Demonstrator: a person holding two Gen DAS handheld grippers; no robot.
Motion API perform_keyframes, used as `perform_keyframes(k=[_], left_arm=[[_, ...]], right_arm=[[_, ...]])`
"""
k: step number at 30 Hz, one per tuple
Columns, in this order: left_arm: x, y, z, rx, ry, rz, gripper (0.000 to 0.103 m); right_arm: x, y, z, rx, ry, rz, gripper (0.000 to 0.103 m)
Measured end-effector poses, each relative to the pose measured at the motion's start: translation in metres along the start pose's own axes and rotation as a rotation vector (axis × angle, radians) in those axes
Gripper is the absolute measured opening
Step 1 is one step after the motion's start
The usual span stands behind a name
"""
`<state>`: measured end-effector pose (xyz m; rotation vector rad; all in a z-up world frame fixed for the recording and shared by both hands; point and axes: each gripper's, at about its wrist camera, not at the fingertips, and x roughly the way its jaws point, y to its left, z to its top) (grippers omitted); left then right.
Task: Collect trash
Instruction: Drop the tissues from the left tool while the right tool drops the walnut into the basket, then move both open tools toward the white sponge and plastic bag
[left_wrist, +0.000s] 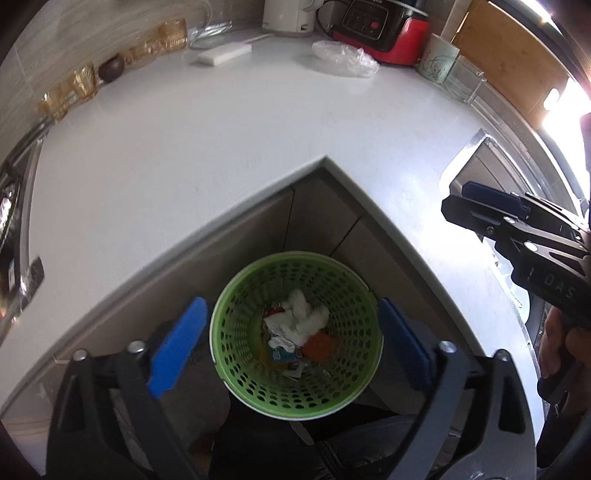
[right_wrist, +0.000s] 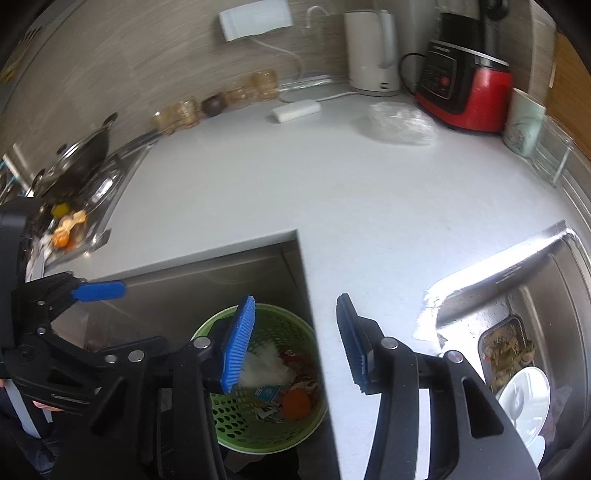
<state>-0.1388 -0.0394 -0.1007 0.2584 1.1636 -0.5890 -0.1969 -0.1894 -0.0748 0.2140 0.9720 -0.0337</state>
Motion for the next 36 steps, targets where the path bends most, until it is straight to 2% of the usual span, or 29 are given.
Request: perform_keyframes(k=[6, 8, 15, 20, 27, 36], left_arm=[[-0.011, 0.017, 0.032, 0.052, -0.05, 0.019, 0.093], [-0.016, 0.03, 0.048, 0.059, -0.079, 0.029, 0.093], [-0.01, 0.082, 0.111, 0.08, -0.134, 0.052, 0.095], [0.015, 0.12, 0.172, 0.128, -0.166, 0.041, 0.095], [0.063, 0.155, 0.249, 0.203, -0.168, 0.032, 0.095], [0.119, 0.17, 0.309, 0.25, -0.132, -0.004, 0.095]], right_arm=[[0.003, -0.006, 0.017, 0.045, -0.022, -0.043, 0.053], [0.005, -0.005, 0.027, 0.056, -0.038, -0.06, 0.057], [0.02, -0.002, 0.07, 0.095, -0.073, -0.107, 0.061], [0.043, -0.005, 0.114, 0.137, -0.094, -0.16, 0.069], [0.082, -0.009, 0.166, 0.177, -0.102, -0.232, 0.08], [0.124, -0.017, 0.211, 0.22, -0.11, -0.3, 0.088]])
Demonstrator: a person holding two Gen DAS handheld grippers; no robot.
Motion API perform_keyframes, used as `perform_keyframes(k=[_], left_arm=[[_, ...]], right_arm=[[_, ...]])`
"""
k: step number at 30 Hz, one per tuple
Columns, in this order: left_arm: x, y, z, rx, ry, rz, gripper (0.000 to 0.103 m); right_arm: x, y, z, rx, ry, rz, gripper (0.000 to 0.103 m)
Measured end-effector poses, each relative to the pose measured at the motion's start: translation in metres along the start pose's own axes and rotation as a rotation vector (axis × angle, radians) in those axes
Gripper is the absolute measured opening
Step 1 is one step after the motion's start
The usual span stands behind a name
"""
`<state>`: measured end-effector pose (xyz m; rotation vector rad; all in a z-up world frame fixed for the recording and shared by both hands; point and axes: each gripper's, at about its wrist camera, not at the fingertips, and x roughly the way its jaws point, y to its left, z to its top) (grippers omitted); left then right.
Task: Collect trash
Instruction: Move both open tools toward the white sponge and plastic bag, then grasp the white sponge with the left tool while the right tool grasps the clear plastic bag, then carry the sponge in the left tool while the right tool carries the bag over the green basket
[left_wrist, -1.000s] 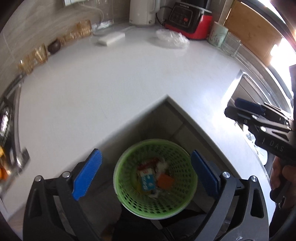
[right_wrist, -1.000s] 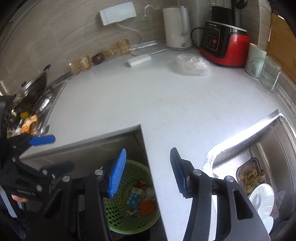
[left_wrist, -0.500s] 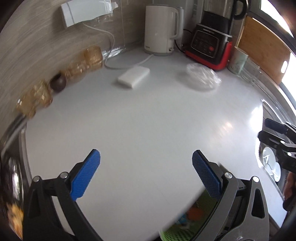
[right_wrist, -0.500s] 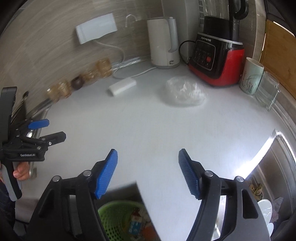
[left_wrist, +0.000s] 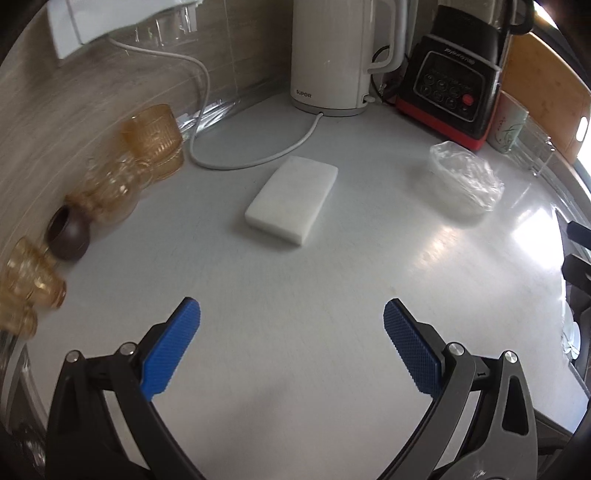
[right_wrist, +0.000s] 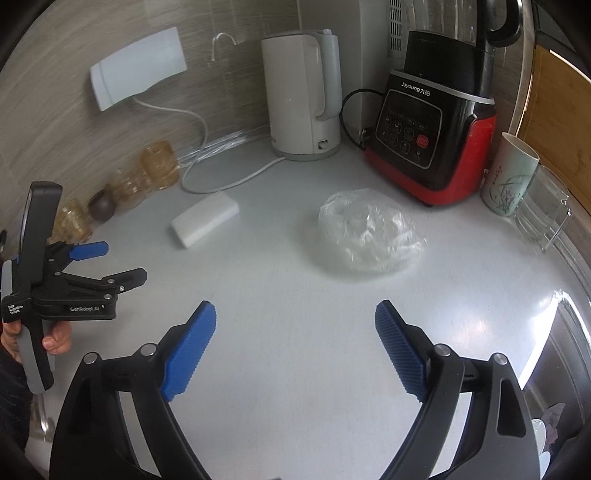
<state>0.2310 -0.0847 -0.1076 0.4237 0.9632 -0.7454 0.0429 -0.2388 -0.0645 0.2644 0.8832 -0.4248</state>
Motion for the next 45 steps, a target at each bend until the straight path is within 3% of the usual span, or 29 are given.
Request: perform_keyframes(k=[11, 19, 27, 28, 30, 31, 33, 35, 38, 45], left_arm=[[0.06, 0.007, 0.047, 0.056, 0.031, -0.036, 0.095], [0.105, -0.001, 0.078, 0.144, 0.081, -0.041, 0.095], [0.129, -0.003, 0.085, 0.114, 0.112, -0.071, 0.095], [0.13, -0.004, 0.086, 0.109, 0.108, -0.072, 0.095], [0.129, -0.004, 0.088, 0.094, 0.098, -0.078, 0.095], [0.129, -0.003, 0.089, 0.086, 0.095, -0.082, 0.094], [0.128, 0.0, 0.09, 0.064, 0.094, -0.093, 0.084], [0.128, 0.0, 0.092, 0.059, 0.088, -0.075, 0.076], [0.127, 0.001, 0.093, 0.059, 0.075, -0.06, 0.07], [0.116, 0.003, 0.086, 0.026, 0.07, -0.056, 0.067]], right_arm=[[0.045, -0.021, 0.031, 0.025, 0.016, -0.117, 0.1], [0.122, -0.051, 0.066, 0.036, 0.089, -0.202, 0.101], [0.166, -0.061, 0.07, 0.088, 0.136, -0.234, 0.1], [0.167, -0.061, 0.07, 0.094, 0.132, -0.23, 0.098], [0.168, -0.061, 0.07, 0.111, 0.133, -0.208, 0.073], [0.168, -0.062, 0.07, 0.118, 0.137, -0.199, 0.065], [0.166, -0.063, 0.07, 0.132, 0.134, -0.182, 0.037], [0.164, -0.062, 0.071, 0.137, 0.131, -0.17, 0.022], [0.154, -0.061, 0.069, 0.134, 0.123, -0.158, 0.016], [0.113, -0.052, 0.052, 0.147, 0.088, -0.109, 0.016]])
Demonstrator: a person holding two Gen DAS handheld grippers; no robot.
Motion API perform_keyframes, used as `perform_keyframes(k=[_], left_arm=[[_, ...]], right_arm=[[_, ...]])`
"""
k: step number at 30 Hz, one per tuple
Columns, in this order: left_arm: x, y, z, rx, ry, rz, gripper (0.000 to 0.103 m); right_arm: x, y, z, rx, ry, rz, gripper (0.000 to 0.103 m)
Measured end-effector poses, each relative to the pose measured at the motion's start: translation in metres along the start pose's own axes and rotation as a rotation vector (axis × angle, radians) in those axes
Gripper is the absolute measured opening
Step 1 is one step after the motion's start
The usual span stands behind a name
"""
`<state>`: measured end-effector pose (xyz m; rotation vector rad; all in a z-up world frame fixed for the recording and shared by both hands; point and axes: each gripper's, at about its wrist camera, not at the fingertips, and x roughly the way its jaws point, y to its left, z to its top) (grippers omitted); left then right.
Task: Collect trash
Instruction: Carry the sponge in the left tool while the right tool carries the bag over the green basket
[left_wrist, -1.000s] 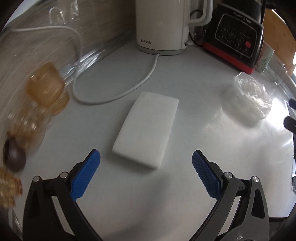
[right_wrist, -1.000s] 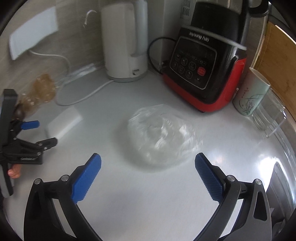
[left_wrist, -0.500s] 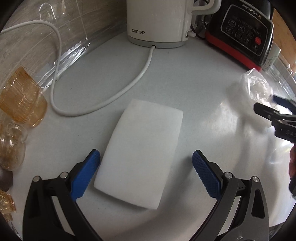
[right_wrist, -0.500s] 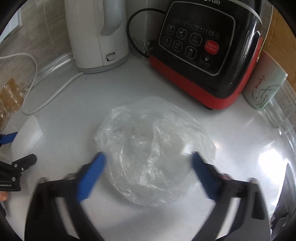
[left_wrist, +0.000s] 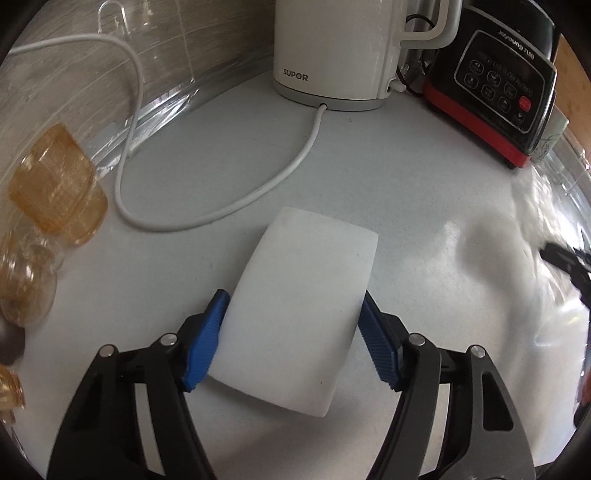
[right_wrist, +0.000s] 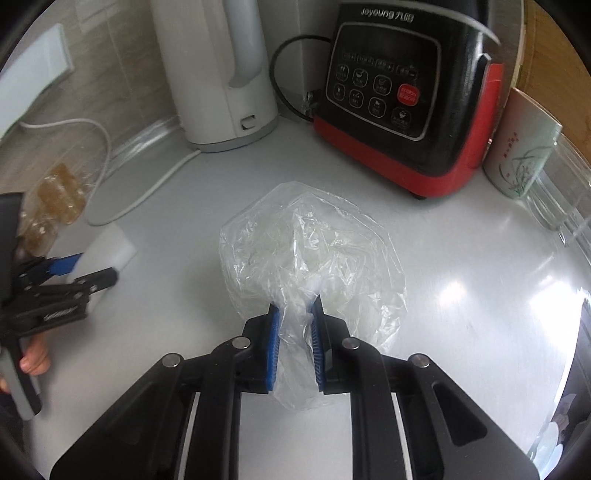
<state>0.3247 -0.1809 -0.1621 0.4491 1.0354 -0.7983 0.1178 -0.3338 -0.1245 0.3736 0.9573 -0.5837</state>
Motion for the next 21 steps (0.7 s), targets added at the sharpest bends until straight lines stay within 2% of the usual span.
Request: perform_keyframes(k=[4, 12, 16, 21], left_arm=[[-0.016, 0.0, -0.012, -0.031, -0.007, 0.009, 0.067], [-0.083, -0.025, -0.057, -0.043, -0.052, 0.032, 0.067], [-0.127, -0.041, -0.086, -0.083, -0.085, 0.024, 0.067], [-0.167, -0.06, -0.127, -0.147, -0.097, 0.051, 0.067]], right_arm=[[-0.022, 0.005, -0.016, -0.011, -0.011, 0.023, 0.016], [-0.075, 0.016, -0.066, -0.052, -0.016, 0.069, 0.016], [-0.104, 0.019, -0.091, -0.089, -0.021, 0.088, 0.016], [-0.143, 0.022, -0.125, -0.172, -0.016, 0.13, 0.016]])
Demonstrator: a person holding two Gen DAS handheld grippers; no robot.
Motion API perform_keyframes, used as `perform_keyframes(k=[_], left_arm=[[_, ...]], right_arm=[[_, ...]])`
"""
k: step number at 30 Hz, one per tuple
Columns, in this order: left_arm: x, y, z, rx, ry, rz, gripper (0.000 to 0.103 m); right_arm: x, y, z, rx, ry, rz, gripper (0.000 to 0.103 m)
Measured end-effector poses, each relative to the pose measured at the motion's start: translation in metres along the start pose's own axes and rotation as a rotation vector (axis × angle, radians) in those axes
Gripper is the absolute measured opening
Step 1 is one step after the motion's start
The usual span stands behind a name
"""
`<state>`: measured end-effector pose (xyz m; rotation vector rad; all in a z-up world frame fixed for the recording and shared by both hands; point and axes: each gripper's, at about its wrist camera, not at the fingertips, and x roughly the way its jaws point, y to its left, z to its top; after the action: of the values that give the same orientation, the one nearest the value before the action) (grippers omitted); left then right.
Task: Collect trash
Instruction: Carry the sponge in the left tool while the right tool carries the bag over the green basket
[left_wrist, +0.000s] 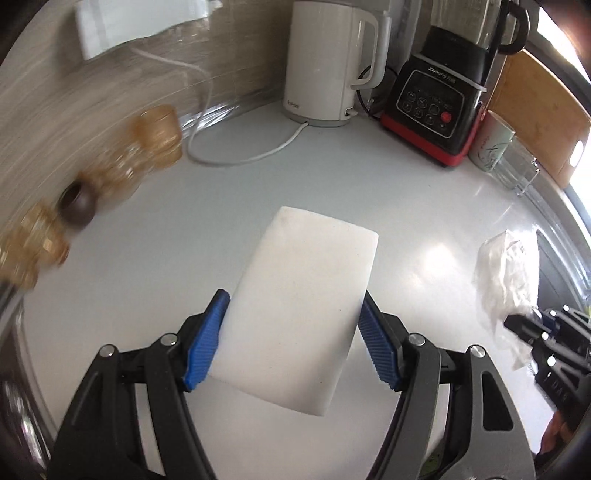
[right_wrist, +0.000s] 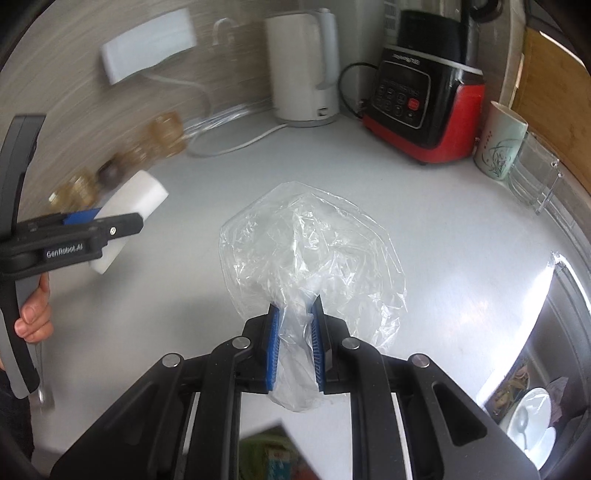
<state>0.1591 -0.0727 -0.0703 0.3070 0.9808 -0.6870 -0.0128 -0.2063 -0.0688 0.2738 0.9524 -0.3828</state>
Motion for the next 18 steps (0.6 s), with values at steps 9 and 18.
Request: perform_keyframes(k=[9, 18], left_arm=[[-0.072, -0.024, -0.082, -0.118, -0.007, 0.042, 0.067], [-0.117, -0.062, -0.143, -0.185, -0.004, 0.097, 0.067]], right_arm=[[-0.053, 0.009, -0.059, -0.15, 0.022, 0.125, 0.016], [-0.094, 0.008, -0.106, -0.244, 0.021, 0.208, 0.016]])
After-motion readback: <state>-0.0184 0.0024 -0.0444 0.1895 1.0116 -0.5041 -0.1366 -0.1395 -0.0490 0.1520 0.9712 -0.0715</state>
